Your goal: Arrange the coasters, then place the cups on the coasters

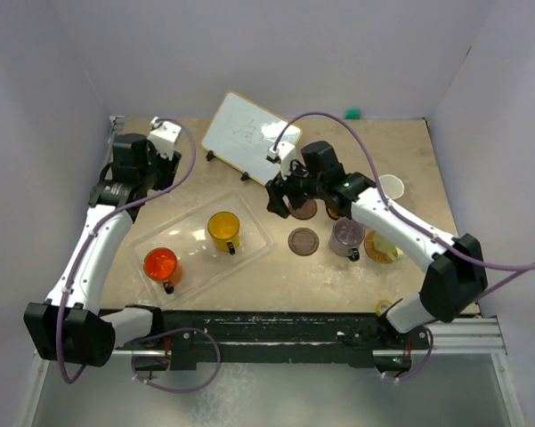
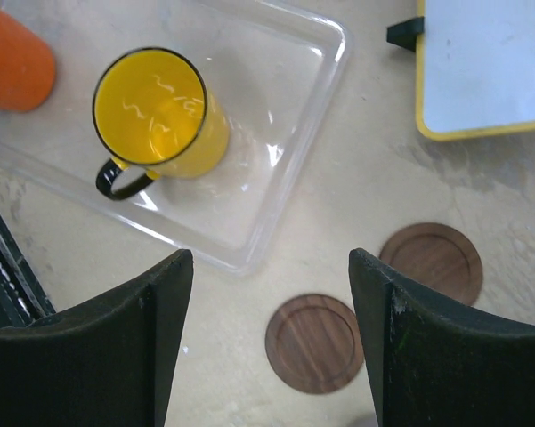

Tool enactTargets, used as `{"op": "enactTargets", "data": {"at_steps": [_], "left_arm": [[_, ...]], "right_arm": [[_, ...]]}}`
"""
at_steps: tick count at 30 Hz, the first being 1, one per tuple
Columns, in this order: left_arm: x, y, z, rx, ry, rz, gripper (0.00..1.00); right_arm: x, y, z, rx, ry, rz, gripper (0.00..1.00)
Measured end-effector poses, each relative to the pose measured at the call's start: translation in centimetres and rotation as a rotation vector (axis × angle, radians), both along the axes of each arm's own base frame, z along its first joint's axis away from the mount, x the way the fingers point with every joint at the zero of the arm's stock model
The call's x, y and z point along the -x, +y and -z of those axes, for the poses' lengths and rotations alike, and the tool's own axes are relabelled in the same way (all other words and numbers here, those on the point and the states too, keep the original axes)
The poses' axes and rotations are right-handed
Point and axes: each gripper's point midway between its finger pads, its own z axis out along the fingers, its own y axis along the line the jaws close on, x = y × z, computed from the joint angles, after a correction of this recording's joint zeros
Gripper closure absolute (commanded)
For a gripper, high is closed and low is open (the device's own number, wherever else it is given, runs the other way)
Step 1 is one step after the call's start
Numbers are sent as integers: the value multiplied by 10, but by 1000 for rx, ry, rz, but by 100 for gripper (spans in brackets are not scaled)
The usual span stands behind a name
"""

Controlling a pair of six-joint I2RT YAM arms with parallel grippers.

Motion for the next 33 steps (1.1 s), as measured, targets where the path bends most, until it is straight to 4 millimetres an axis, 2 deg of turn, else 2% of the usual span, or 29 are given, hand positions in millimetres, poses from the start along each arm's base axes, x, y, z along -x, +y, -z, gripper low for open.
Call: {"op": "enactTargets", "data": {"at_steps": [3, 8, 13, 16, 23, 28, 33], "left_arm": [[-8, 12, -15, 35, -48, -63, 39], [-11, 30, -24, 71, -87, -147, 24], [-7, 46, -37, 116, -129, -225, 20], [-3, 49, -45, 139, -154, -243, 19], [2, 50, -56, 173, -185, -250, 18], [6, 50, -63, 193, -206, -247, 18], [10, 49, -74, 200, -242, -239, 18]], "right_arm": [[-4, 22, 6, -11, 31, -11, 27], [-8, 55, 12, -20, 68, -34, 28], [-9, 89, 16, -20, 93, -62, 30], [-11, 105, 25, 11, 96, -59, 30], [-15, 120, 64, 134, 125, -19, 34], [-16, 121, 91, 217, 151, 8, 45], [-14, 121, 106, 265, 168, 15, 54]]}}
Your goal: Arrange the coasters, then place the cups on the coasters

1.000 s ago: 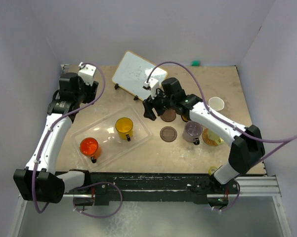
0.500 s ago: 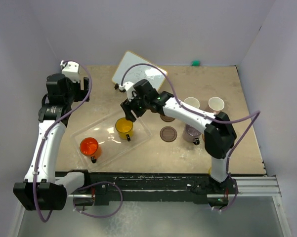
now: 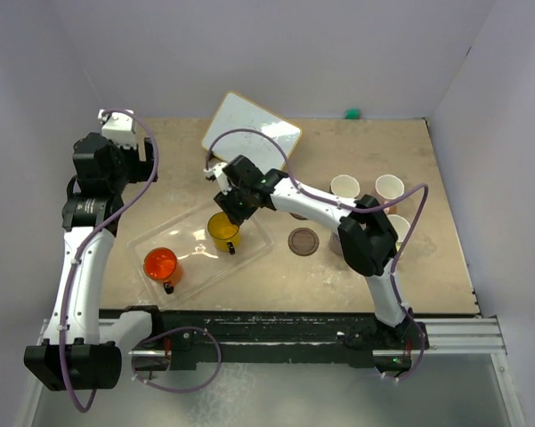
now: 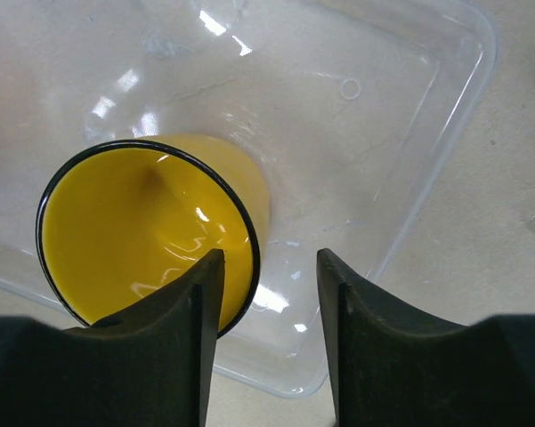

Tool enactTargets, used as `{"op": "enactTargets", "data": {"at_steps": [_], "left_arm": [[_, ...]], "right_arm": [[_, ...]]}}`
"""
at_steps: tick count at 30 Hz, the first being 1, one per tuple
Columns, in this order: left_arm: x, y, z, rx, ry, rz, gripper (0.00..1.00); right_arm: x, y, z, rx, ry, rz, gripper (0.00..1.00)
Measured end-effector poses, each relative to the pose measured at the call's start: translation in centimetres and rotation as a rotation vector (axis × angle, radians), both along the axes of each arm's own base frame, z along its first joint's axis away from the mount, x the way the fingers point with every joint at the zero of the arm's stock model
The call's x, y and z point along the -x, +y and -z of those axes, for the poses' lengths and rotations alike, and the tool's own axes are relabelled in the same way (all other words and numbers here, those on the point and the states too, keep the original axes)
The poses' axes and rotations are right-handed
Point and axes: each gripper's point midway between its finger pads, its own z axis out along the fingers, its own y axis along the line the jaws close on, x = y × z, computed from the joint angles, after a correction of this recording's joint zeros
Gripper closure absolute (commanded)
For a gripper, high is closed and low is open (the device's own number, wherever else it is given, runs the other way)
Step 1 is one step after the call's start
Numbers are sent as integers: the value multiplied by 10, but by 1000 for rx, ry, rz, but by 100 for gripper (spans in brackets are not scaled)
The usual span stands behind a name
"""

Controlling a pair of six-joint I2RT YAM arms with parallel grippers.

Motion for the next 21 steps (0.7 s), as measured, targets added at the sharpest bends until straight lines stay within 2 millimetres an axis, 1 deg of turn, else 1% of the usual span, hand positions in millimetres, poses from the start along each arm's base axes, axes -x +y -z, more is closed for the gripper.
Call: {"op": "enactTargets", "data": {"at_steps": [5, 9, 16, 21], "left_arm": [[0, -2, -2, 3, -9, 10, 18], [0, -3, -2, 6, -9, 16, 18], [0, -4, -3, 7, -10, 21, 18], [1, -4, -4, 7, -16, 22, 17]], "right_arm": [[4, 3, 6, 24, 8, -7, 62], [3, 8, 7, 32, 0, -8, 66], [6, 6, 13, 48, 13, -9, 72], [7, 4, 12, 57, 20, -9, 81]]}}
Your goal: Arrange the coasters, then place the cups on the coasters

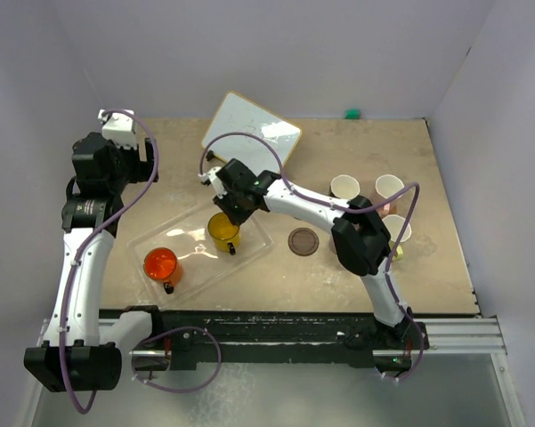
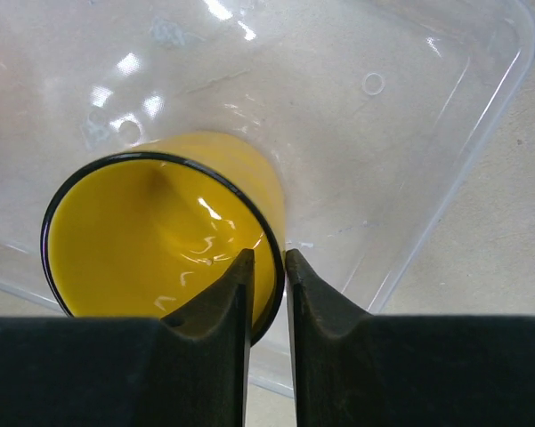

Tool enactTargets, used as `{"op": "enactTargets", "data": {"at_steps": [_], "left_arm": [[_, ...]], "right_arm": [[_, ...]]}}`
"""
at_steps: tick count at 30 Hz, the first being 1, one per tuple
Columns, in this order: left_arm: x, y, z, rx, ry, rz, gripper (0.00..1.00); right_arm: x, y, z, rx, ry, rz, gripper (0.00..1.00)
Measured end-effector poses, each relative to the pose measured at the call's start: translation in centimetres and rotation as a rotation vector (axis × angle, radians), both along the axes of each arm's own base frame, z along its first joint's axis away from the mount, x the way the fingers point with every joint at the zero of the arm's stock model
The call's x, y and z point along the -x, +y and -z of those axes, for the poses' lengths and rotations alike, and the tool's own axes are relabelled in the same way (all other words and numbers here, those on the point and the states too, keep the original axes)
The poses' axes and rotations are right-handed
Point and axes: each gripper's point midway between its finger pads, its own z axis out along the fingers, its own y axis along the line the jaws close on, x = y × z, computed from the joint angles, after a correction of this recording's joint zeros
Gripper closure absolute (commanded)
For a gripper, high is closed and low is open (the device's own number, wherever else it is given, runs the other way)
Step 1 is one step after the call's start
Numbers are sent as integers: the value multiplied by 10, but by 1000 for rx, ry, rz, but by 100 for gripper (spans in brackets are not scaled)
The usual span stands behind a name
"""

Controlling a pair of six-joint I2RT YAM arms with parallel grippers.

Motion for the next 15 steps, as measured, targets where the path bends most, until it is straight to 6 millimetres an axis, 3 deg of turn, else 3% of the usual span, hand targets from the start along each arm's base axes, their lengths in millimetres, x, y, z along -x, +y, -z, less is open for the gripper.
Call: {"op": "enactTargets", "data": {"at_steps": [8, 15], "left_arm": [[0, -1, -3, -1, -19, 4, 17], [3, 0, 1, -10, -19, 6, 17]], "right_arm": [[3, 0, -4, 2, 15, -1, 99], [5, -5, -6, 18, 21, -8, 100]]}}
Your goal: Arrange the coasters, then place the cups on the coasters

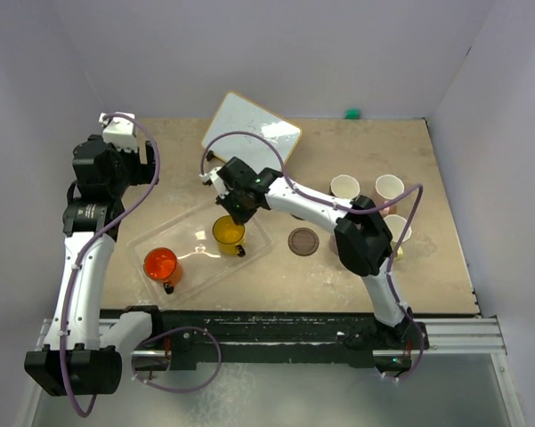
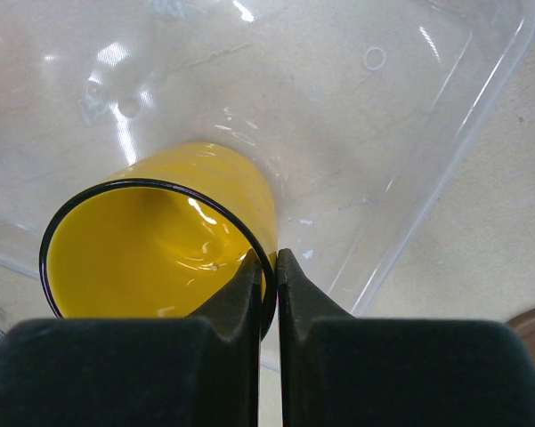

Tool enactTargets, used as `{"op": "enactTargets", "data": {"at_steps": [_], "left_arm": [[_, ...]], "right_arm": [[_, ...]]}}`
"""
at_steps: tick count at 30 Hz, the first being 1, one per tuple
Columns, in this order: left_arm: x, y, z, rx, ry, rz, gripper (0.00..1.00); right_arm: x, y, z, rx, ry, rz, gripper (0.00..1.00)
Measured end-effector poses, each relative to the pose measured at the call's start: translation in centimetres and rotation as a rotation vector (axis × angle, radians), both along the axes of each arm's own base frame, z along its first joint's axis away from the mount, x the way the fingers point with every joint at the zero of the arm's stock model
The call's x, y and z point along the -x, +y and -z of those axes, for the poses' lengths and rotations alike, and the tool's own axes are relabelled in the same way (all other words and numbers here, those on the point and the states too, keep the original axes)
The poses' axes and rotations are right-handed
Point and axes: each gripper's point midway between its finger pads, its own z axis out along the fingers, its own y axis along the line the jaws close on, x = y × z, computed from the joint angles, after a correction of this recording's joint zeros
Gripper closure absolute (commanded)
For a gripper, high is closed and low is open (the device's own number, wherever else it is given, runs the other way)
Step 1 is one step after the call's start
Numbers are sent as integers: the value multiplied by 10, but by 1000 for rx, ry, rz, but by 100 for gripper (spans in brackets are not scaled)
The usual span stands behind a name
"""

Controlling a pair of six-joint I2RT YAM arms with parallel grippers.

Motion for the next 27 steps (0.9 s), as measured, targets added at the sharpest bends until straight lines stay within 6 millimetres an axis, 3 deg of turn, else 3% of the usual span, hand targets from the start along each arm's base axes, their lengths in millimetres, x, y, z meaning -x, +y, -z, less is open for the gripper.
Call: {"op": "enactTargets", "data": {"at_steps": [5, 12, 15, 20, 27], "left_arm": [[0, 1, 5, -16, 9, 2, 17], [-1, 3, 10, -28, 14, 2, 17], [0, 3, 13, -40, 19, 5, 17], [1, 5, 19, -62, 31, 10, 17], [11, 5, 34, -96, 35, 28, 17]], "right_arm": [[2, -6, -22, -7, -28, -12, 100], [4, -17, -95, -109, -132, -22, 100], [5, -27, -116, -136, -168, -23, 100], [5, -54, -130, -133, -196, -4, 100], [3, -110, -130, -97, -220, 70, 100]]}}
